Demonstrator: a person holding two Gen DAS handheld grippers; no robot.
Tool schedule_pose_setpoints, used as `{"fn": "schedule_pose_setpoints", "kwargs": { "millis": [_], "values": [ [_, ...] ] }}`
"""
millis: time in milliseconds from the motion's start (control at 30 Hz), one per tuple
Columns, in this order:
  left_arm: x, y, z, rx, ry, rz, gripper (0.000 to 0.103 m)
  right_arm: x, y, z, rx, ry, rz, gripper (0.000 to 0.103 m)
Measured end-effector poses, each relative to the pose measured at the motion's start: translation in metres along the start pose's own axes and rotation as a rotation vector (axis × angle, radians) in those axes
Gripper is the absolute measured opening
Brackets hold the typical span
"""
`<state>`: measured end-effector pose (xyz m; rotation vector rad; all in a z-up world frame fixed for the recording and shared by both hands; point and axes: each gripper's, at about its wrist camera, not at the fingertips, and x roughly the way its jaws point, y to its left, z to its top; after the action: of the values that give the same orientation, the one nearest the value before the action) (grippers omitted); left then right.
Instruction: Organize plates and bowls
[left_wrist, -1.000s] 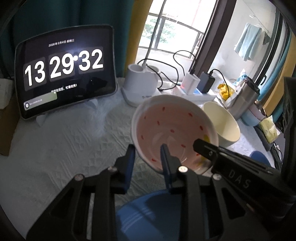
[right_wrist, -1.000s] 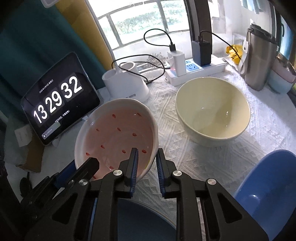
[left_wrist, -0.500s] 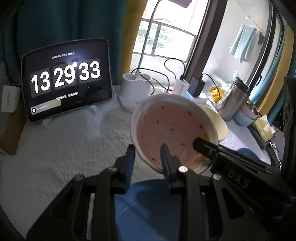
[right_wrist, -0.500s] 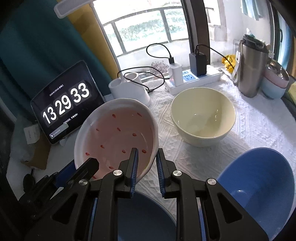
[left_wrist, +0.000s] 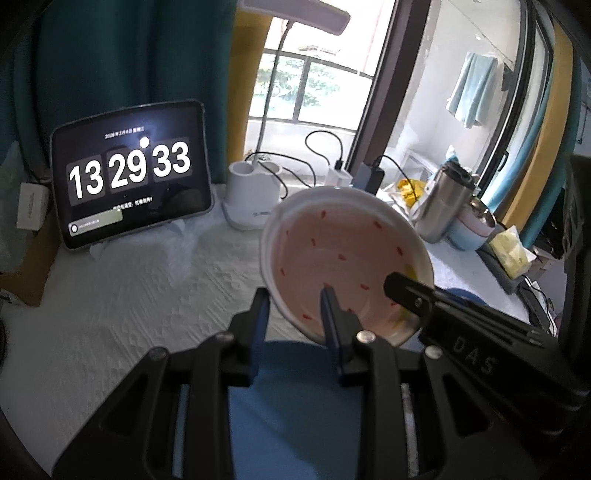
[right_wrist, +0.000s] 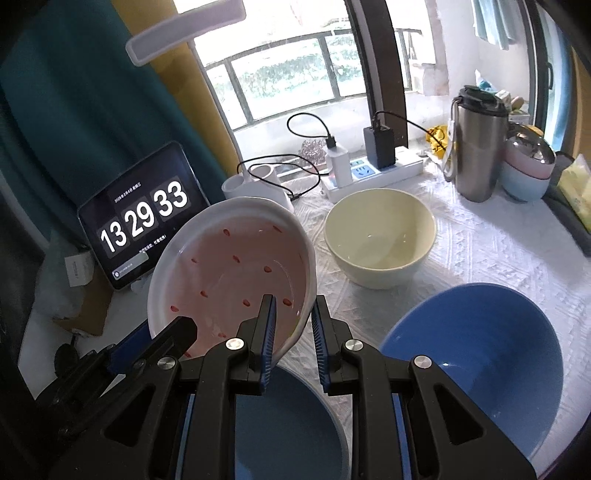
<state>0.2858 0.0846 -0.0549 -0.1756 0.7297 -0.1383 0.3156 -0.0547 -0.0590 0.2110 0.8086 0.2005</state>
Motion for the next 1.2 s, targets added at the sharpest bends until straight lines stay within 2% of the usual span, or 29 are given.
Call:
{"fn": "schedule_pose_setpoints", "kwargs": {
  "millis": [667, 1200],
  "values": [
    [-0.020, -0.050, -0.019, 0.061, -0.012, -0.033, 0.028, -0.048, -0.038, -0.018, 0.060, -0.060, -0.010, 0.021],
    [-0.018, -0.096, -0.035, 0.118, 0.005, -0.052, 0.029, -0.065, -0.084, -0.032, 0.130, -0.068, -0.014, 0.021]
  ]
}}
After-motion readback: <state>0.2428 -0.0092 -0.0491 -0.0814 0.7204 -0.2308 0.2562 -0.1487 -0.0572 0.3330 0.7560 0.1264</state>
